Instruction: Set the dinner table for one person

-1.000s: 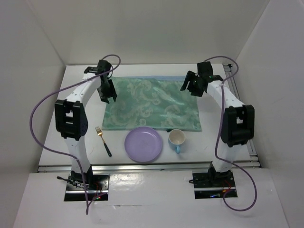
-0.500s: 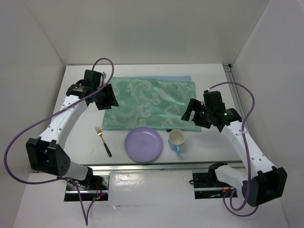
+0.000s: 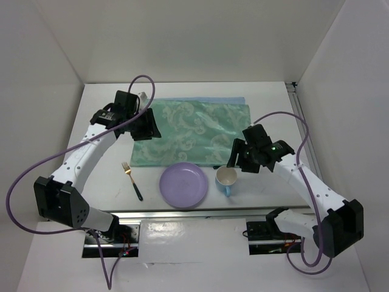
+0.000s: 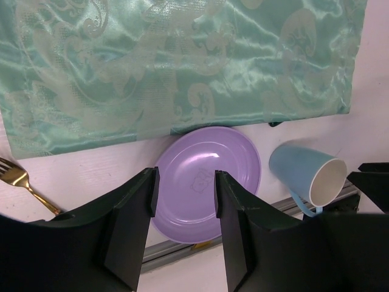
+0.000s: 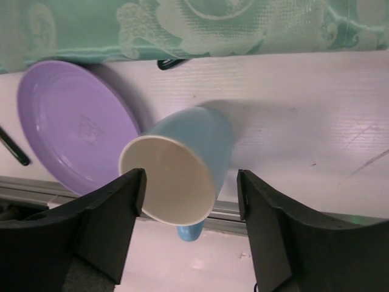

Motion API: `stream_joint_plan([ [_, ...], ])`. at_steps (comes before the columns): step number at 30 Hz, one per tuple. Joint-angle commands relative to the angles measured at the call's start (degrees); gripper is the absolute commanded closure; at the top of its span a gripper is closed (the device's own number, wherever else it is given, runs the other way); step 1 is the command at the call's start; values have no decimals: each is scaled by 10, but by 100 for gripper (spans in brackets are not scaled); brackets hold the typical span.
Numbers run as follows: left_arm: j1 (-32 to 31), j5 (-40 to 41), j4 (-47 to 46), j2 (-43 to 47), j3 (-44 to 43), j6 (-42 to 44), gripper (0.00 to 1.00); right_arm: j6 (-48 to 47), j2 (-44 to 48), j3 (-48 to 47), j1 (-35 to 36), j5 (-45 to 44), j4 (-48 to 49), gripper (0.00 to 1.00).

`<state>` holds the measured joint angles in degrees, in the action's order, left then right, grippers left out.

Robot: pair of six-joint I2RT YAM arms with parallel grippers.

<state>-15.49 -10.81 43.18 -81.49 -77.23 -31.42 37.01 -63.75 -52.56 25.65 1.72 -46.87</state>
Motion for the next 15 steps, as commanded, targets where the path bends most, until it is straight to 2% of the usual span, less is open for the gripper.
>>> stream_joint_plan([
  [1,-3,-5,-16,0,2,11,42,12,-20,11,12,-22,4,29],
  [4,-3,-5,-16,-11,2,11,42,24,-34,23,19,-16,9,30],
  [7,-3,-5,-16,-11,2,11,43,37,-34,38,26,-16,9,37],
  [8,-3,-5,-16,-16,2,11,43,44,-34,46,31,-16,9,42],
  [11,-3,-5,-16,-17,2,11,43,50,-28,61,31,-16,9,47],
  [15,-3,-5,-16,-23,2,11,43,55,-37,66,36,-9,28,62],
])
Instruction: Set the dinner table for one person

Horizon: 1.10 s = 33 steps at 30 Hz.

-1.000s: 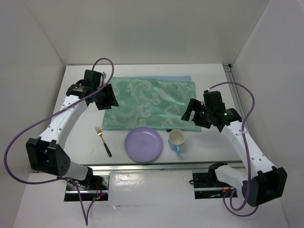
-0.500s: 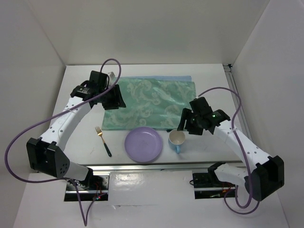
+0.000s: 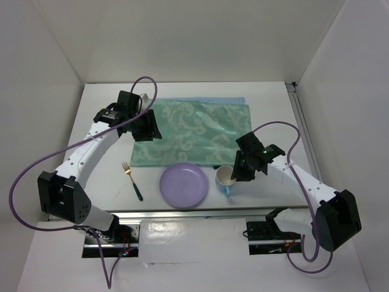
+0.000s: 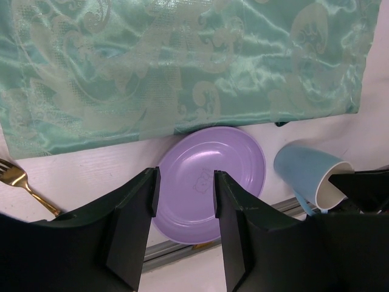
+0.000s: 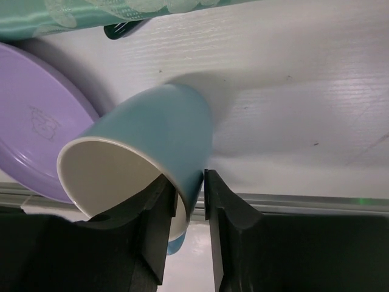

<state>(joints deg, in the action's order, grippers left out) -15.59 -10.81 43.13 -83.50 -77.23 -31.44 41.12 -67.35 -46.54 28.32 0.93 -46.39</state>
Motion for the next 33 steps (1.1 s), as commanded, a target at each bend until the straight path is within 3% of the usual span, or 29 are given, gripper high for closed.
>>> stream_joint_plan([
  [1,-2,-5,-16,-3,2,11,43,20,-1,6,10,-7,24,65],
  [3,-2,-5,-16,-3,2,16,43,26,-9,6,17,-14,24,72],
  [5,-2,-5,-16,-8,2,16,43,32,-15,-1,29,-29,24,90],
  [7,-2,-5,-16,-8,-3,16,43,42,-20,-37,35,-58,-10,100],
  [13,-2,0,-2,-19,-39,22,43,0,-27,-196,28,-140,-100,100],
  [17,-2,11,12,-19,-54,27,43,-76,-145,-382,-41,-180,-119,100],
  [23,-2,31,22,-14,-59,27,43,-140,-362,-596,-137,-153,-63,100],
  [30,-2,31,22,-19,-42,27,43,-135,-553,-817,-174,-142,-68,100],
  [33,-2,31,22,-25,-42,27,43,-135,-603,-861,-186,-130,-68,100],
])
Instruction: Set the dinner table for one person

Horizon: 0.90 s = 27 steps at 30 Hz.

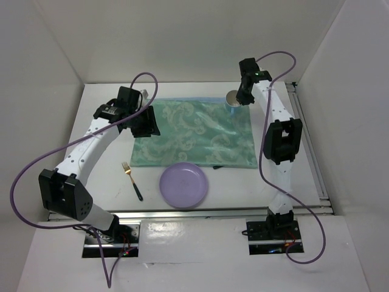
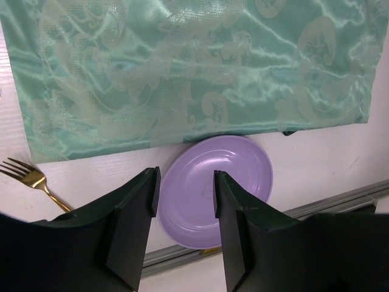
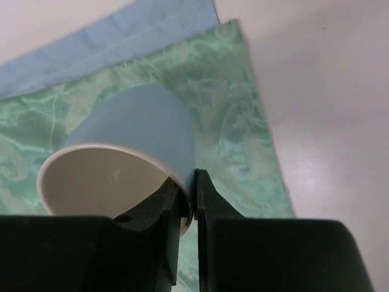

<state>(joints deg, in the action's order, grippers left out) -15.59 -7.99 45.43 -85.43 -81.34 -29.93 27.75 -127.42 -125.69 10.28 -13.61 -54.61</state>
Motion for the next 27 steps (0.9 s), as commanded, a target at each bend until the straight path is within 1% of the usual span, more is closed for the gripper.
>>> stream_joint_plan([
  [1,-2,3,-1,-11,-1,12,43,-1,-10,-69,-5,16,14,100],
  [7,-2,8,-1,-17,10,17,43,12,-46,-69,-28,47,35,100],
  [16,-2,14,-1,-22,21,17,42,17,-69,-45,-39,53,55,100],
  [17,-2,14,-1,-22,21,17,42,22,-69,-38,-39,53,55,96],
  [18,-2,14,-1,-22,21,17,41,22,-69,-38,-39,58,61,86],
  [20,-2,24,-1,-22,27,7,40,22,-69,-32,-39,63,68,83],
  [21,-2,31,-1,-22,27,1,29,22,-69,-32,-39,70,73,81],
  [22,-2,47,8,-22,27,-10,25,22,-69,-32,-44,70,73,70],
  [23,-2,53,15,-22,33,-10,21,22,-69,-32,-44,78,79,65],
  [24,-2,59,15,-22,33,-15,21,22,-69,-38,-44,86,79,58],
  [25,-2,66,24,-22,39,-26,20,22,-69,-38,-44,86,79,48],
  [26,-2,81,38,-22,44,-31,20,22,-64,-44,-44,93,79,29],
  [27,-2,88,44,-17,44,-37,20,22,-64,-49,-44,93,85,23],
])
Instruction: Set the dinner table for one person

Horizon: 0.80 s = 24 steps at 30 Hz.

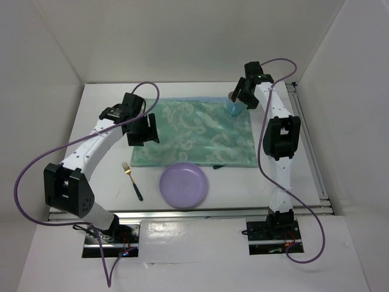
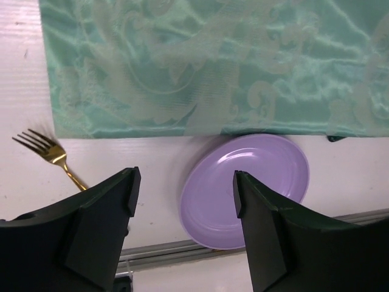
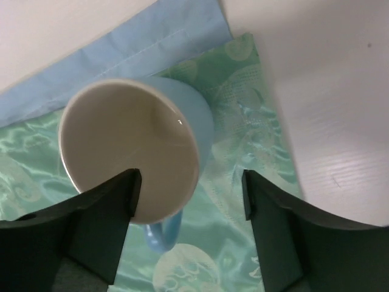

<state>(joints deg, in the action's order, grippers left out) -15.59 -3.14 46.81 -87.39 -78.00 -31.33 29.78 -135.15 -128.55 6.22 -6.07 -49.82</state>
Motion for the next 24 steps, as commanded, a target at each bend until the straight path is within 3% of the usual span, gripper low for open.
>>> stream_joint_plan([
  [1,-2,45,30,12,22,-34,20,2,21,-21,-3,25,37,20],
  [3,-2,53,36,23,44,-48,20,-3,34,-26,-3,30,43,9],
  [7,3,95,72,56,88,-104,24,-9,69,-33,-3,35,38,1],
  [14,21,115,92,147,220,-213,31,-26,213,72,-3,30,66,1],
  [18,27,56,27,184,337,-243,34,-26,297,171,-3,45,84,1],
  [24,32,54,-58,184,401,-275,41,-46,387,288,-3,51,101,1],
])
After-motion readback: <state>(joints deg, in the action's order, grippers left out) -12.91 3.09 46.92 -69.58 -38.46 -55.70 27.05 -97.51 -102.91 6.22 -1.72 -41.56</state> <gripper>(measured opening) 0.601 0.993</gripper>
